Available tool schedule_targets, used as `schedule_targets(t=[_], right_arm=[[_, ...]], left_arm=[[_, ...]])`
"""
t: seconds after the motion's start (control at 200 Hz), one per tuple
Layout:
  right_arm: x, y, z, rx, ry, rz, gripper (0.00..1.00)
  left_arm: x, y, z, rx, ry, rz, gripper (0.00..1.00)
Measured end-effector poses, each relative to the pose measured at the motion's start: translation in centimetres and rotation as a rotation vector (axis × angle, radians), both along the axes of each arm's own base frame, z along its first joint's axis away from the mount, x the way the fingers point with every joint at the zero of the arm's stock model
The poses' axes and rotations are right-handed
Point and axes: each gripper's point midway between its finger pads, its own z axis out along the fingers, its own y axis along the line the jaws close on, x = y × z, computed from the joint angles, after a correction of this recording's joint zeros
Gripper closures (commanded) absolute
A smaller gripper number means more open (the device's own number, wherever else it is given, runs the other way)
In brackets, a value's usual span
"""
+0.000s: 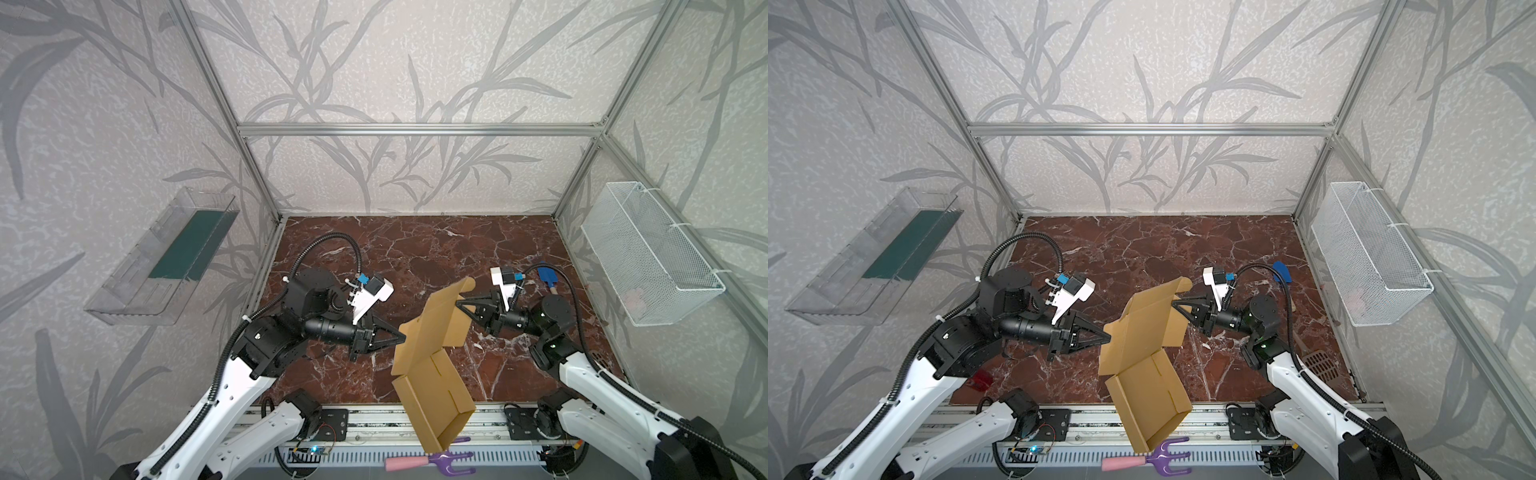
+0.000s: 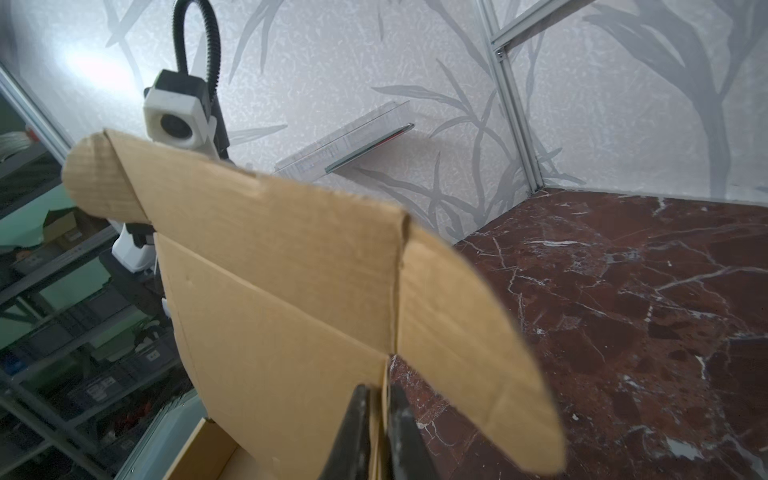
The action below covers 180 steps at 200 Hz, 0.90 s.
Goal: Fold the paper box
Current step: 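Grasp the lid flap edge with the right gripper while the left holds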
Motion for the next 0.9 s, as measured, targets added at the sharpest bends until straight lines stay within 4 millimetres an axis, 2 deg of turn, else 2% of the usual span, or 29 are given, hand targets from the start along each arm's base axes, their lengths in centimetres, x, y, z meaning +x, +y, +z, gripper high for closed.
schedule_targets(t=[0.145,0.365,0.45,0.9], right_arm=[[0.5,-0.5,-1.2,-0.046,0.03,-0.063,0.9],[-0.2,0.3,-3.6,-0.13,0.065,-0.064,0.87],[-0.5,0.5,-4.1,-0.15,0.067,-0.059,0.87],[-0.3,0.5,-7.1,-0.286,0.106,-0.117,0.86]], left_arm=[[1.9,0.3,-1.2,0.054,-0.041,0.096,1.0],[4.9,1.1,-5.6,0.146,-0.053,0.255,1.0],[5.7,1.4,-6.6,0.161,-0.061,0.298,1.0],[7.5,3.3,-8.7,0.218,-0.128,0.455,1.0]])
